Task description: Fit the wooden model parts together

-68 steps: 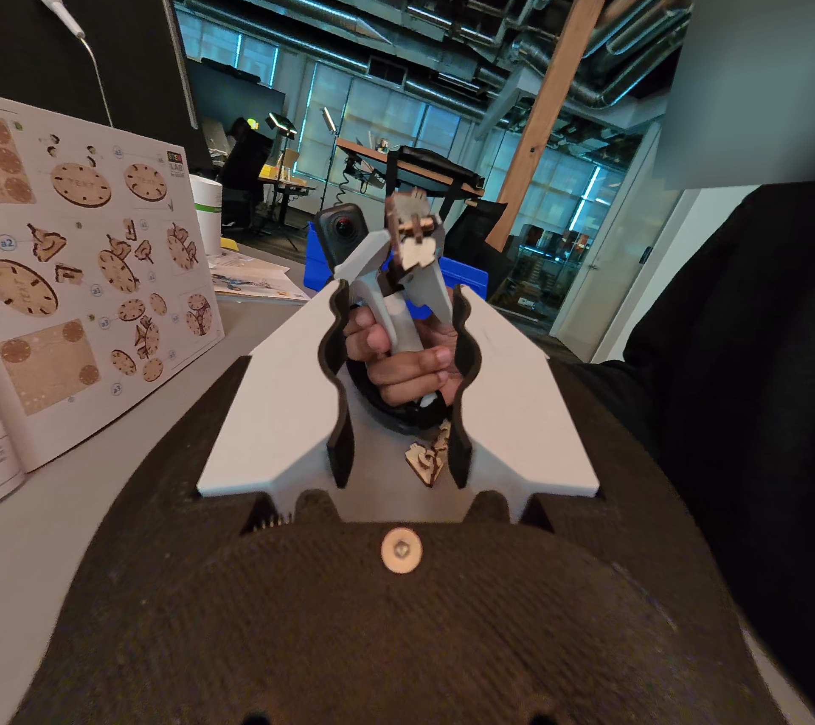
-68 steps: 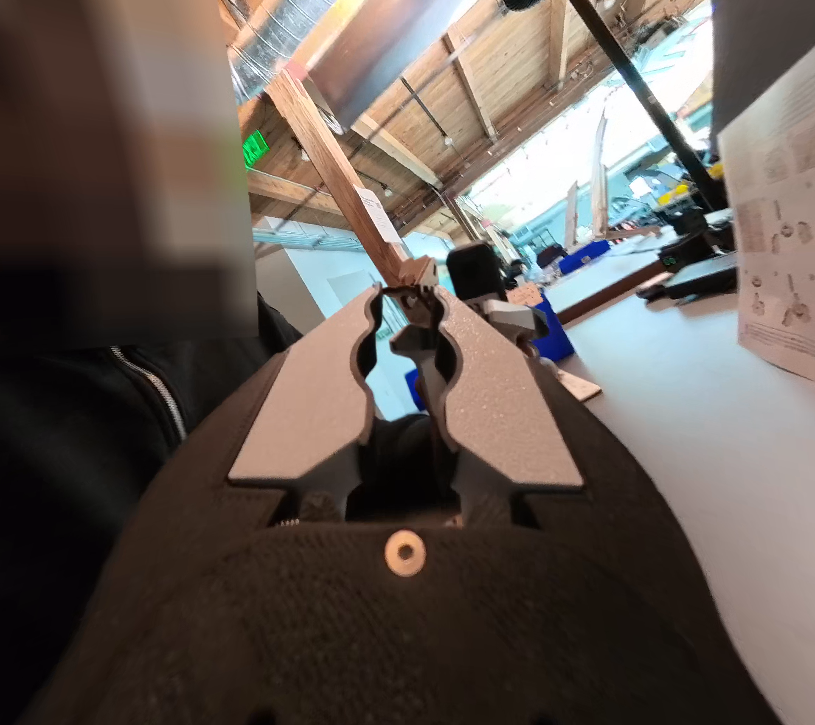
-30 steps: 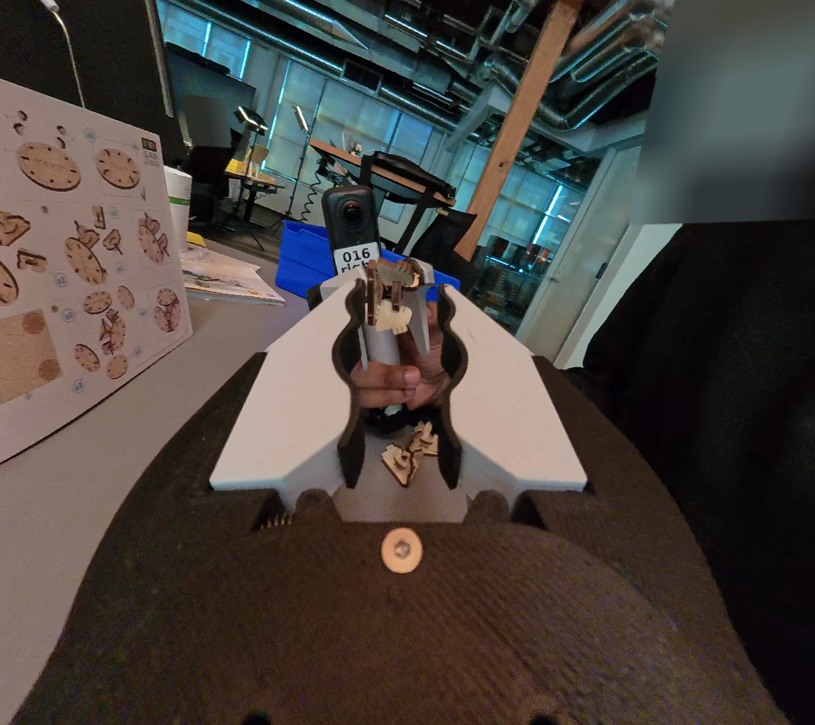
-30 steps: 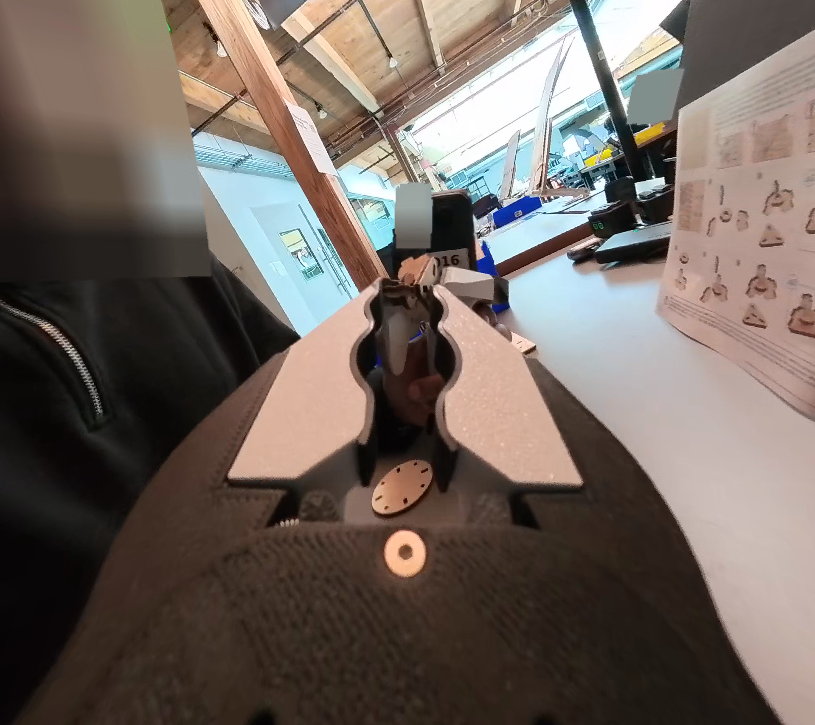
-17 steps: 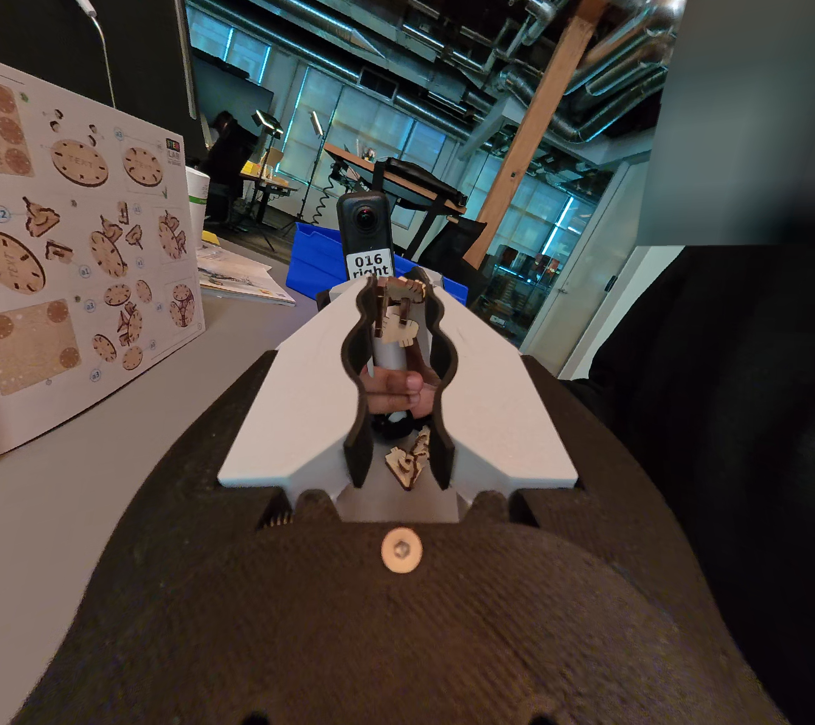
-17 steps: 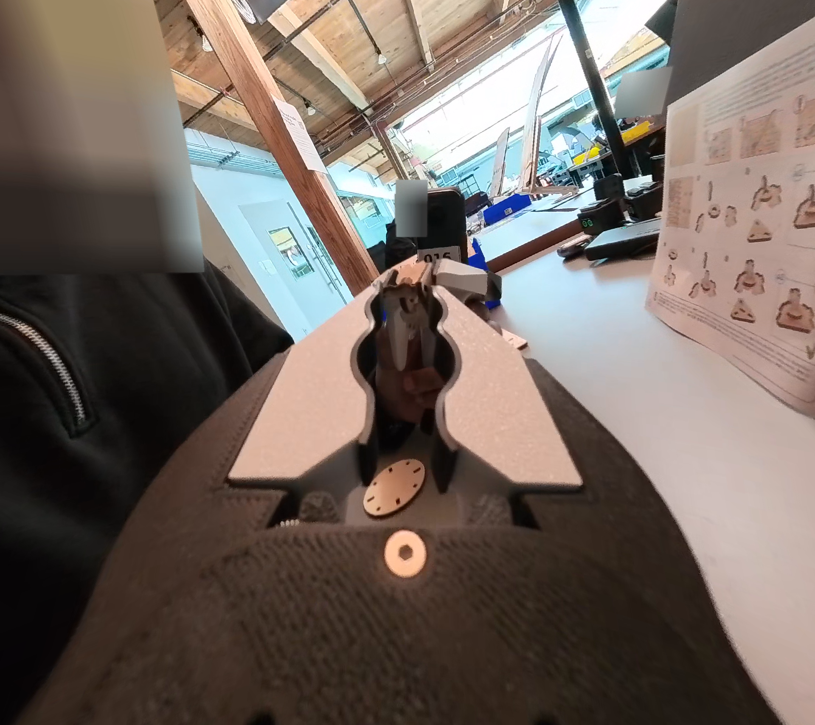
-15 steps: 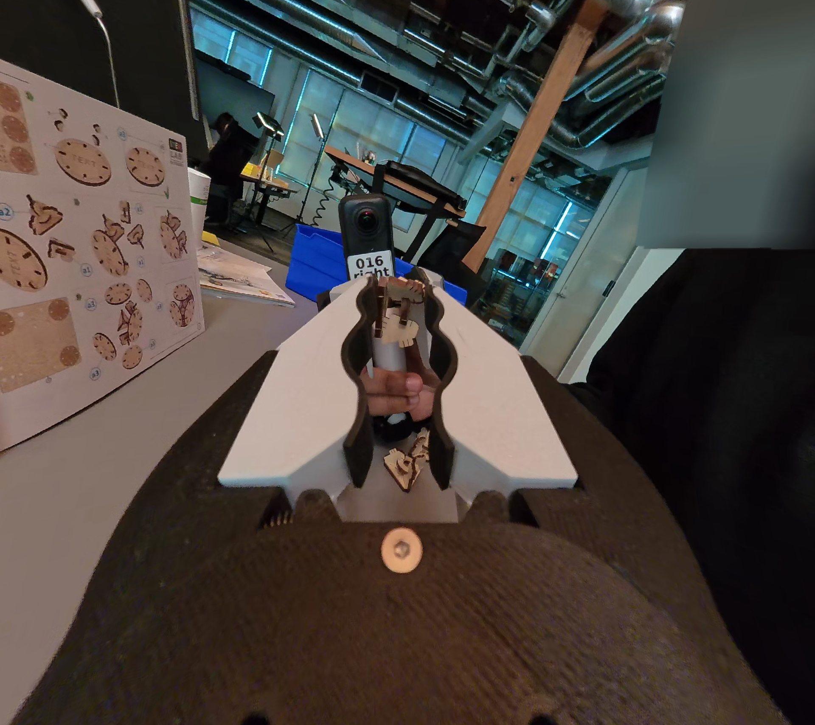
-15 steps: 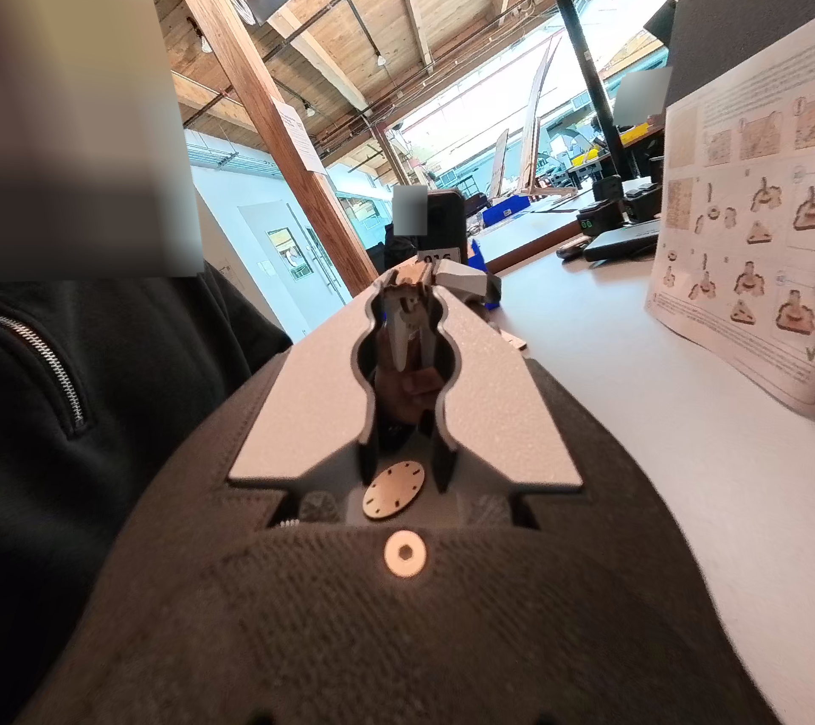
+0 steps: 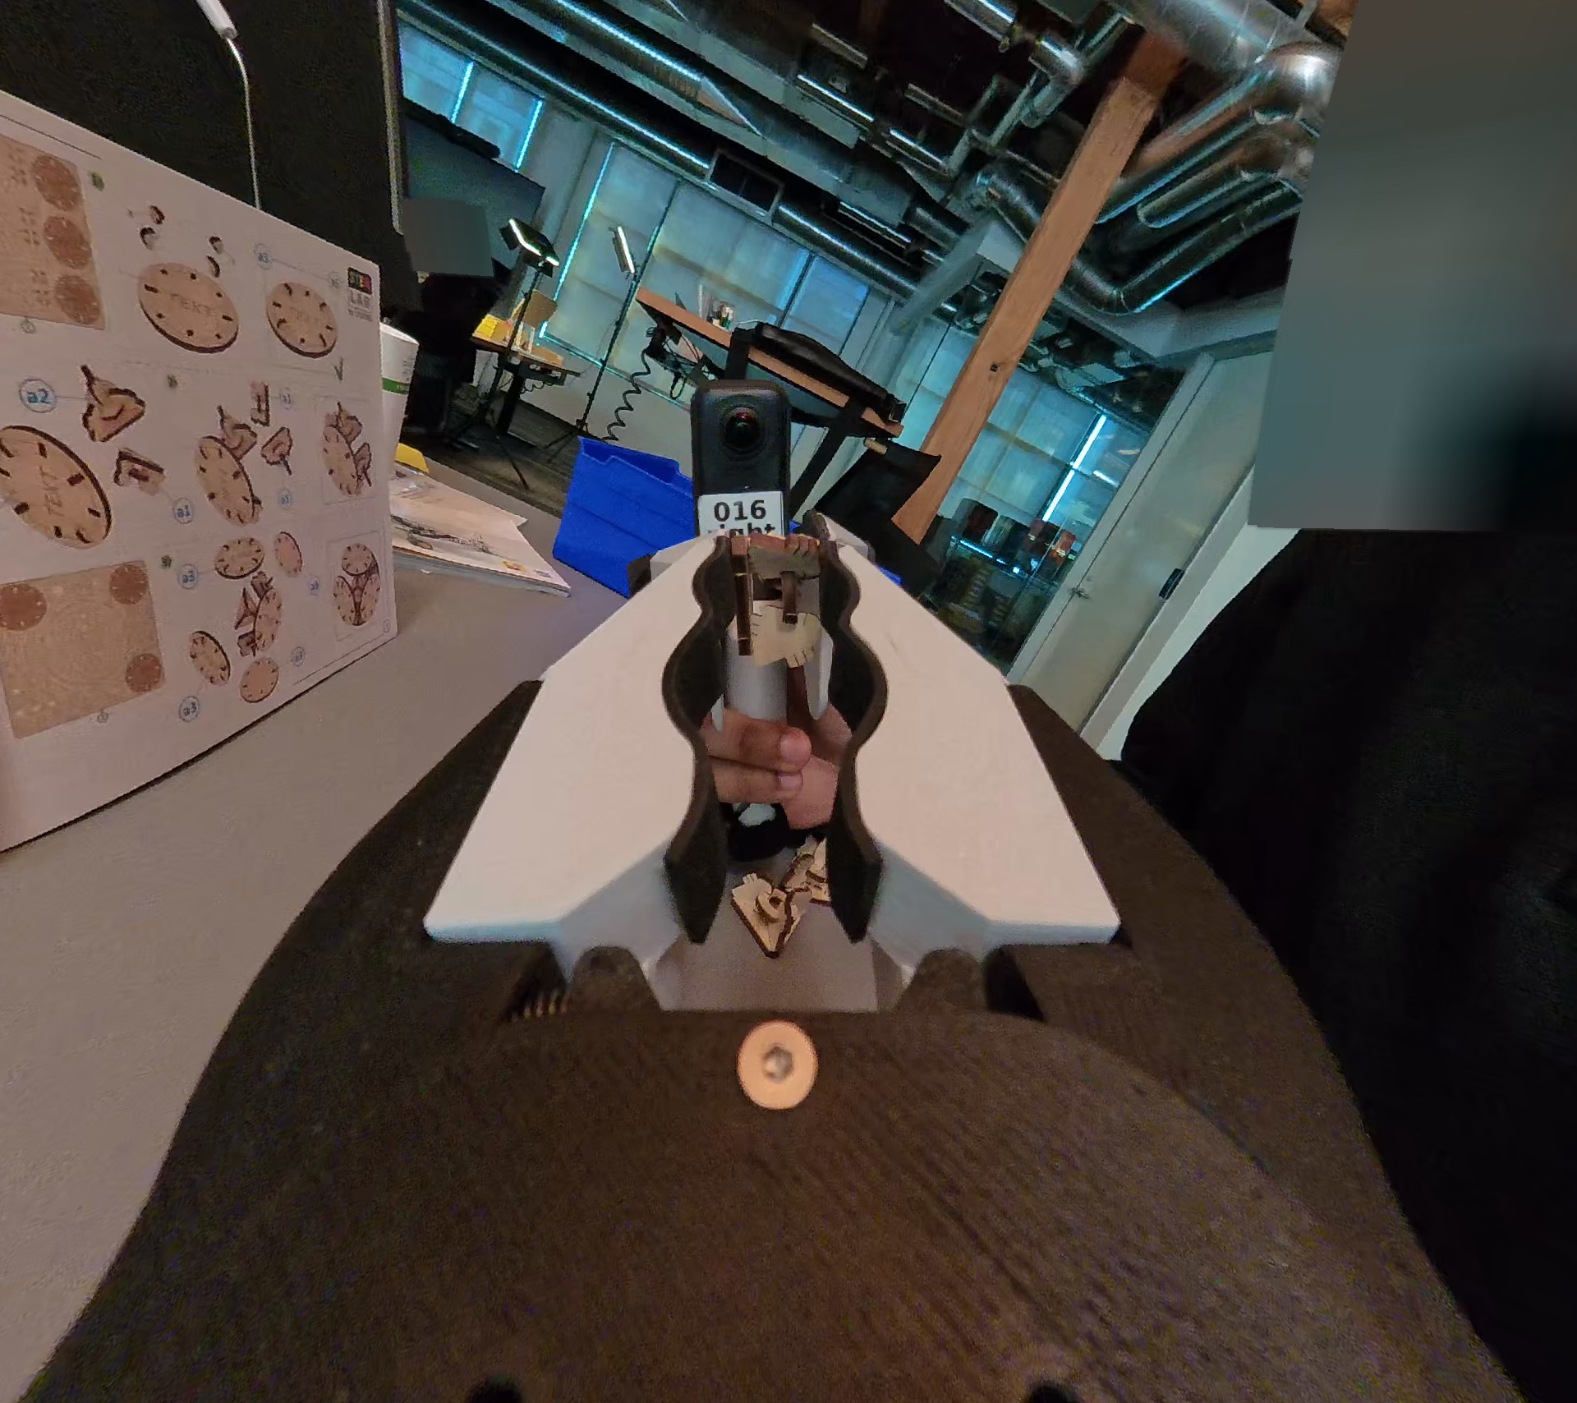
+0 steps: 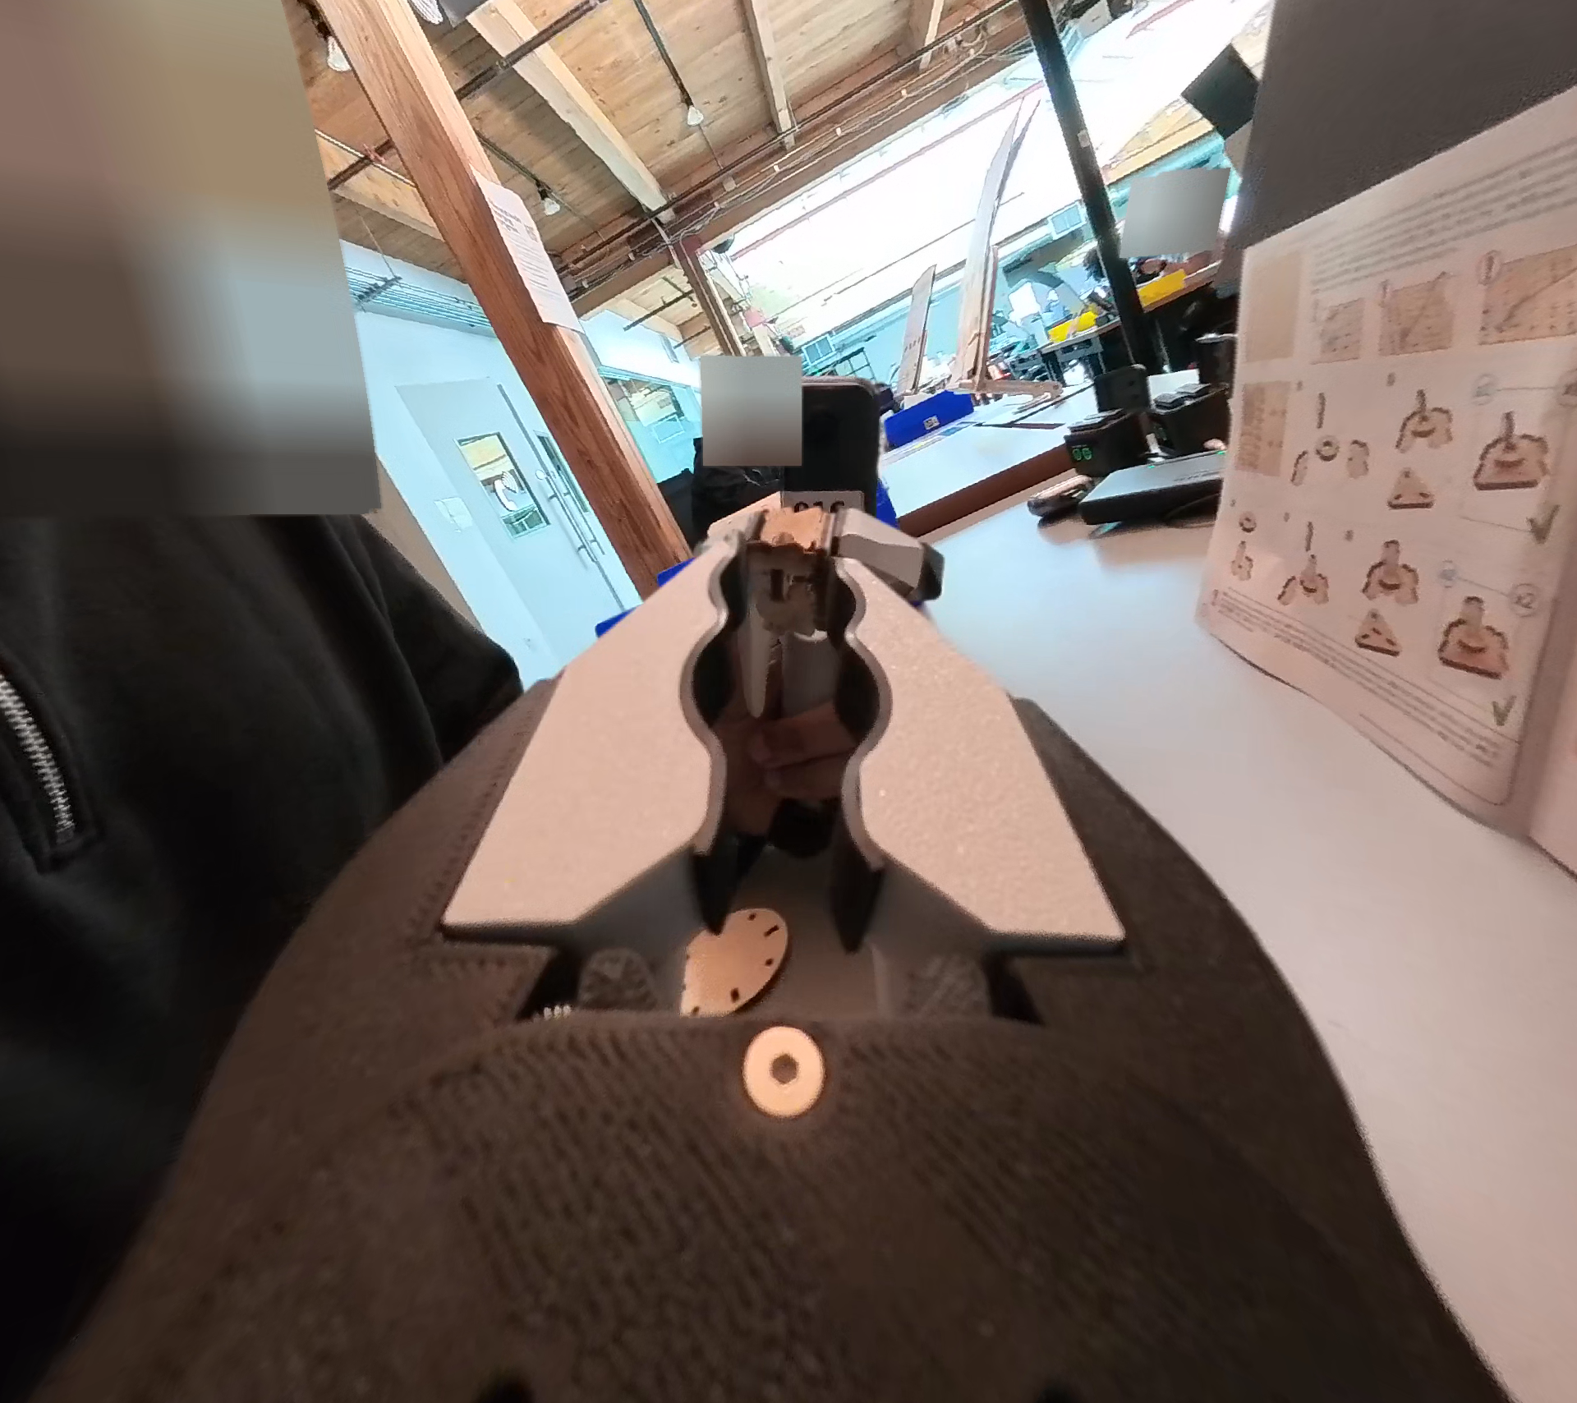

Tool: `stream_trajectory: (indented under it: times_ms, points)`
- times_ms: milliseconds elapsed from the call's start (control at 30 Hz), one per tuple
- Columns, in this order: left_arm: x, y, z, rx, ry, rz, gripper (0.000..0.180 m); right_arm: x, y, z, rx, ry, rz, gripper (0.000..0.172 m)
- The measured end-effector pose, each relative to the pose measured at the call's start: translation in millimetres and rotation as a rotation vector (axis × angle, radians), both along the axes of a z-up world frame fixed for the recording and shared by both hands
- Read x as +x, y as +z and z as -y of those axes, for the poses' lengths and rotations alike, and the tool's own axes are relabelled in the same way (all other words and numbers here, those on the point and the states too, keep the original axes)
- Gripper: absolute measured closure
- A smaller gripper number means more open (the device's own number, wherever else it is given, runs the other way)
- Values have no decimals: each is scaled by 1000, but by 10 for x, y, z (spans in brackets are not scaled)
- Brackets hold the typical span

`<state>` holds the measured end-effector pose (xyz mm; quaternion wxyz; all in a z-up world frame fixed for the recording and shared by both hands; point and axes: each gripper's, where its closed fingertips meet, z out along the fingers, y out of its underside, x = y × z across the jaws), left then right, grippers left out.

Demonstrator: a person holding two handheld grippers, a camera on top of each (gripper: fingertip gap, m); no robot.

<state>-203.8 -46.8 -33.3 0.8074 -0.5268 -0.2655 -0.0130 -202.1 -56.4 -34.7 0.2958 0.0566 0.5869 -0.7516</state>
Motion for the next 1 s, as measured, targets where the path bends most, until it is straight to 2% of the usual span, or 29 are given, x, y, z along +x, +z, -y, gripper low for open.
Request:
stream_trajectory:
  times_ms: [400,800,1000]
  points:
    - [10,0,-12,-15,-13,-4,162,-6,6,-21,-21,5,6,155]
    - [25,20,-29,31,-17,12,162,11,20,-38,-10,-87,-136,156]
    - [32,22,-30,48,-32,22,162,16,16,-39,-3,-99,-154,157]
